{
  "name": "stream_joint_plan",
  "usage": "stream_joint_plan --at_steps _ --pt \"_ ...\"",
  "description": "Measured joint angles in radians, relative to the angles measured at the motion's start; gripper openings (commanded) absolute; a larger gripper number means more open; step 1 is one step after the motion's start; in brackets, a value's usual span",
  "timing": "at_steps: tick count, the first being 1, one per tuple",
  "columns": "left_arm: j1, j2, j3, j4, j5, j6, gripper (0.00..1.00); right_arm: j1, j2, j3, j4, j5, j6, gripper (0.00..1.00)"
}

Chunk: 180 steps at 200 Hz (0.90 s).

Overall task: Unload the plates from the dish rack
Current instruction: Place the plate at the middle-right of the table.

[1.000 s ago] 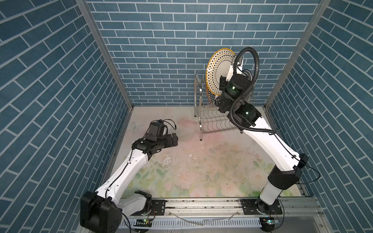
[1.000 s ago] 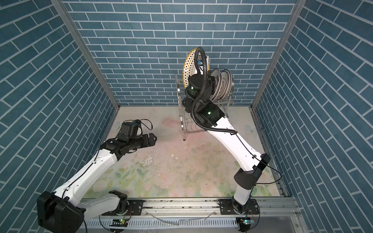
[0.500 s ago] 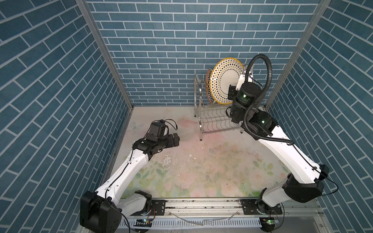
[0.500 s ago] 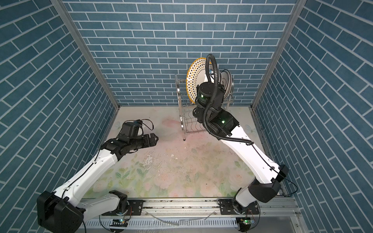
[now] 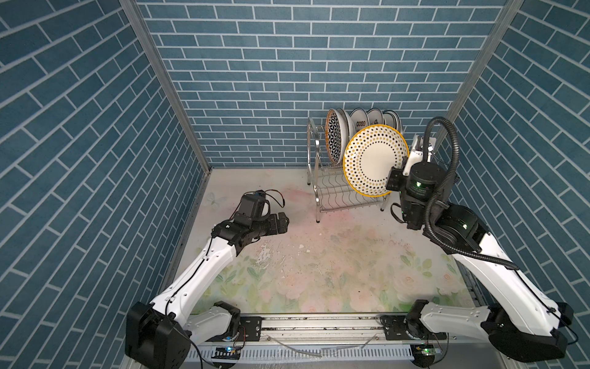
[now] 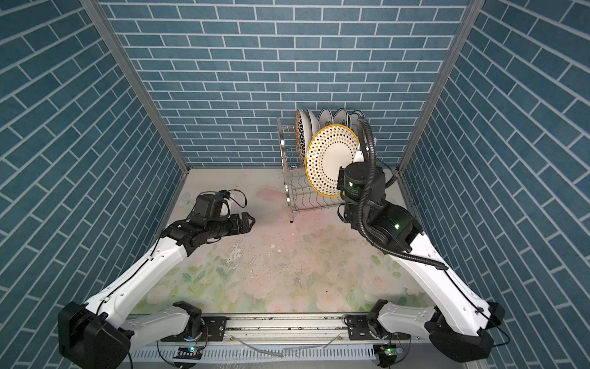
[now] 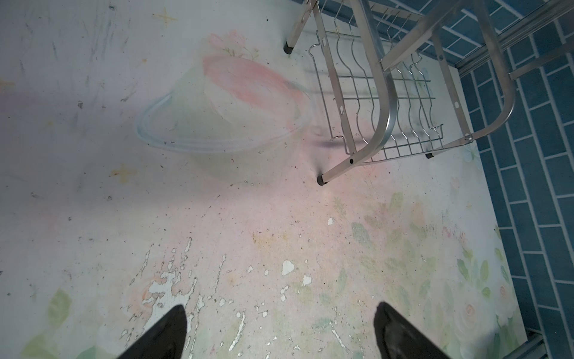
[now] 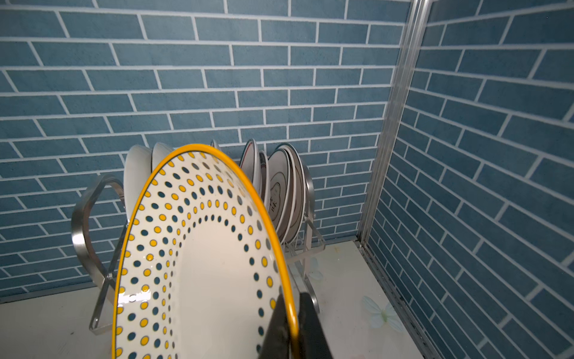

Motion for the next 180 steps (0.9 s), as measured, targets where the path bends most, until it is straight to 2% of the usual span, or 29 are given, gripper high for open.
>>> stream_joint_plan --at_steps 49,107,180 --pt "-0.032 -0.011 -0.035 0.016 0.021 -0.012 0.95 -0.047 -0.198 -0.254 -0.175 -0.09 0.166 0.0" --pt "-0.095 0.016 -0.11 0.089 0.06 -0.032 0.95 -0.09 -0.324 -0.464 -0.289 -0.209 0.326 0.0" --pt "-0.101 0.016 -0.2 0.151 0.14 -0.064 0.93 -0.109 -0.321 -0.696 -0.237 -0.444 0.459 0.0"
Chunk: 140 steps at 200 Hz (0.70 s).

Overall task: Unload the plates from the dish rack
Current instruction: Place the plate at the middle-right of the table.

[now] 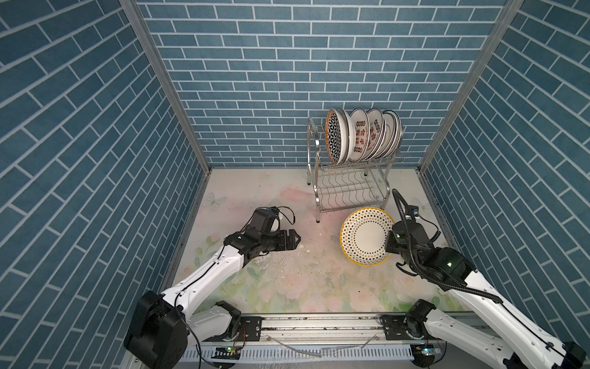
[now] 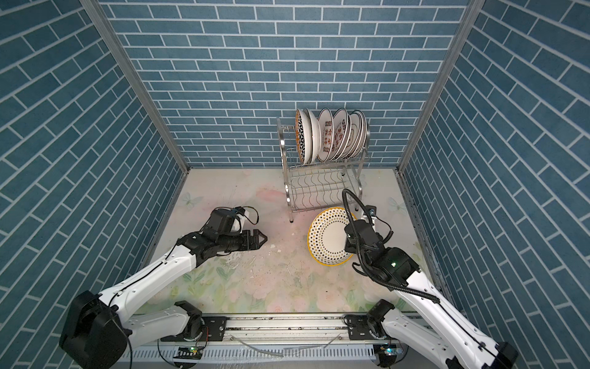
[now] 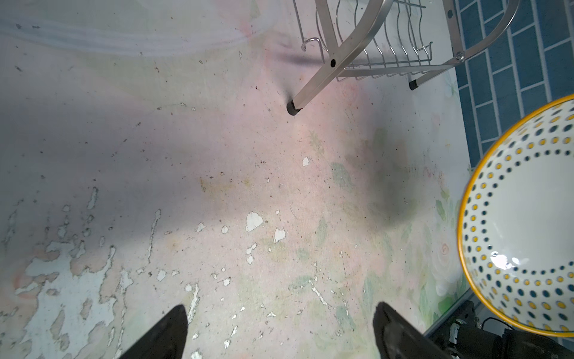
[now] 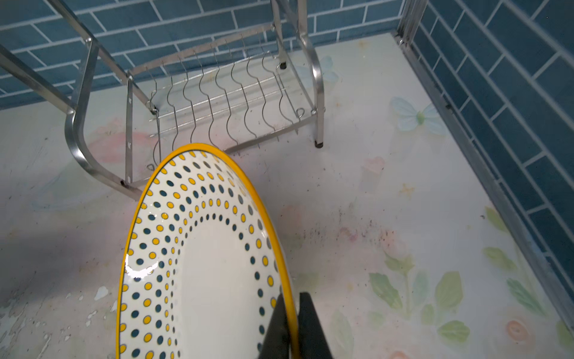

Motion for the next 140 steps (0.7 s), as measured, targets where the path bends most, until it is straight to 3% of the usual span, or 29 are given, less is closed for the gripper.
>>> stream_joint_plan --at_steps 74,140 --pt "0.0 0.059 -0.037 0.106 0.087 -0.036 0.93 0.0 0.203 -0.128 0.298 -0.282 0.13 0.0" --pt "0.0 0.103 -0.077 0.203 0.145 -0.076 0.9 0.0 0.295 -0.201 0.506 -0.417 0.205 0.0"
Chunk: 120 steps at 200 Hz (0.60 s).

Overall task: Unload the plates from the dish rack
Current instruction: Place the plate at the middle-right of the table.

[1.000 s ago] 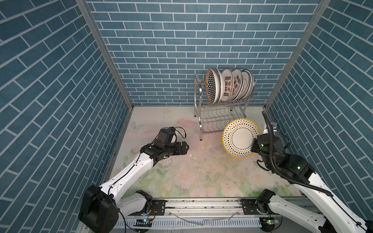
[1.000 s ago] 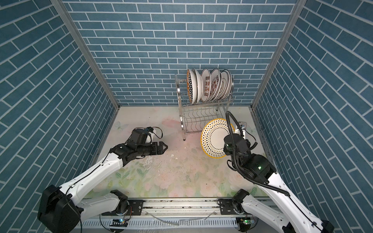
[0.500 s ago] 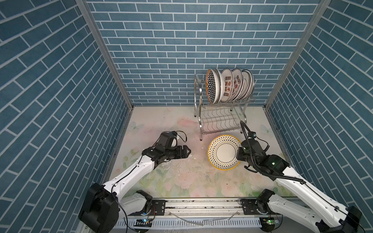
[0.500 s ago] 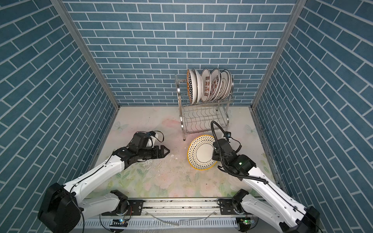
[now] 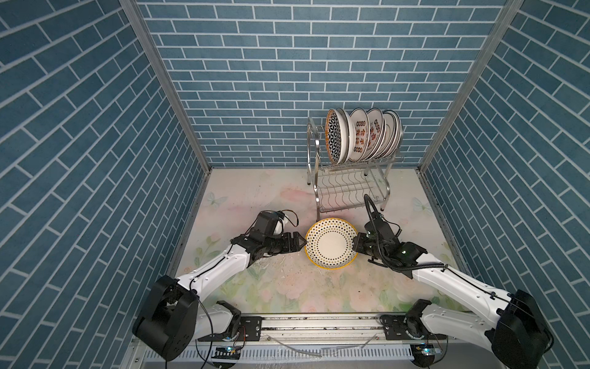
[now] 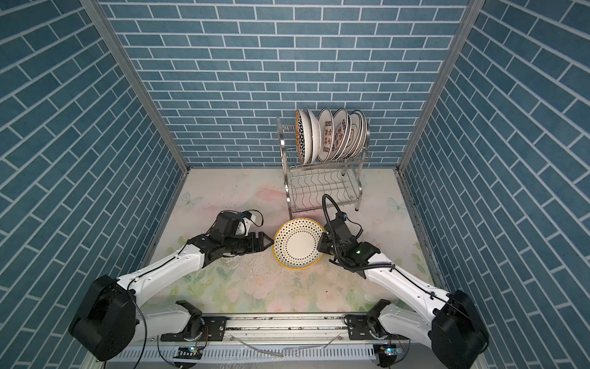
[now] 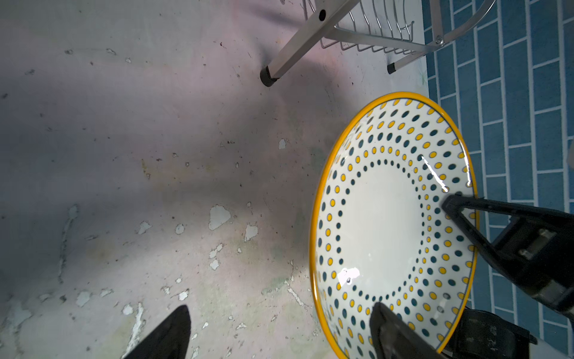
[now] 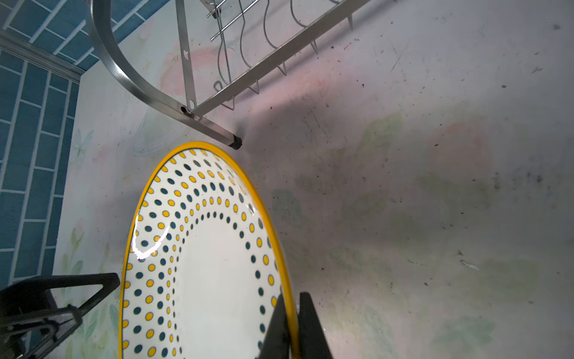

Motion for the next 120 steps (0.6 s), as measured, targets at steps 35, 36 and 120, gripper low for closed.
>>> stream_joint_plan --at_steps 35,36,120 --pt "0.0 0.036 -0.01 0.048 0.013 -0.019 0.81 0.0 0.042 -0.018 0.072 -0.048 0.026 0.0" --pt "0.0 0.037 -0.01 0.048 0.013 -0.019 0.8 0.0 0.042 -0.018 0.074 -0.049 0.026 0.0" --pt "0.0 0.063 -0.022 0.092 0.027 -0.056 0.53 0.026 0.104 -0.062 0.236 -0.075 0.033 0.0"
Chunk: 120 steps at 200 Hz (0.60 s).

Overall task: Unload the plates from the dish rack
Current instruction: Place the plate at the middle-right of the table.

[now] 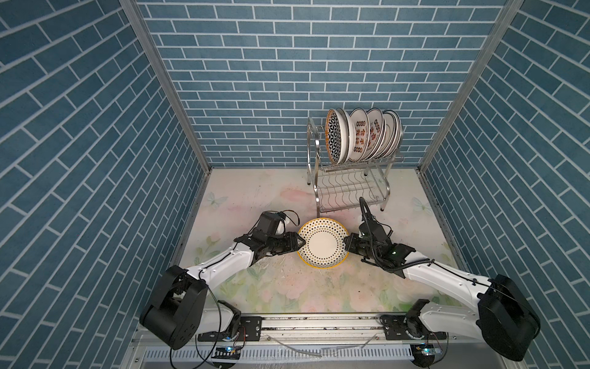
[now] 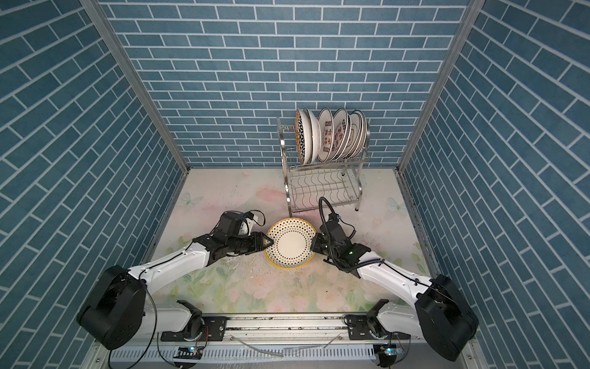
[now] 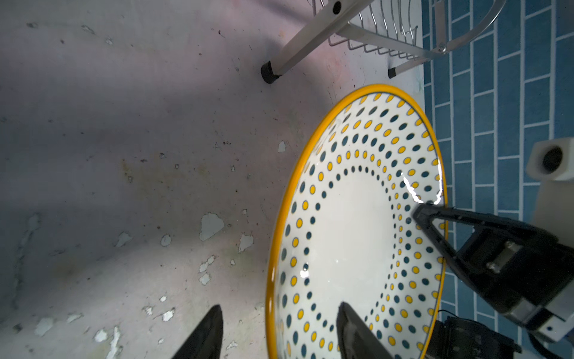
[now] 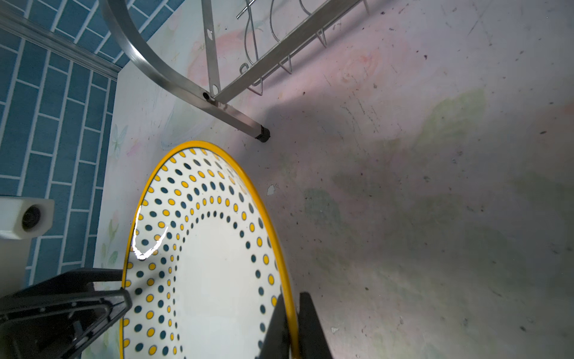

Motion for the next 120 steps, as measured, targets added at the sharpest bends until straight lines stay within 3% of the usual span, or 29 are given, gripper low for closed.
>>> stream_joint_plan --at_steps 36,90,120 --pt "0.0 0.011 -0.01 0.002 0.001 -0.007 0.38 0.013 0.009 -0.015 0.044 -0.005 0.0 0.0" --pt "0.0 0.011 -0.037 0.003 0.003 -0.013 0.3 0.026 0.009 -0.035 0.093 -0.004 -0.001 0.0" --pt "0.0 0.011 -0.045 0.004 0.003 -0.018 0.21 0.04 0.011 -0.035 0.092 0.0 -0.011 0.0"
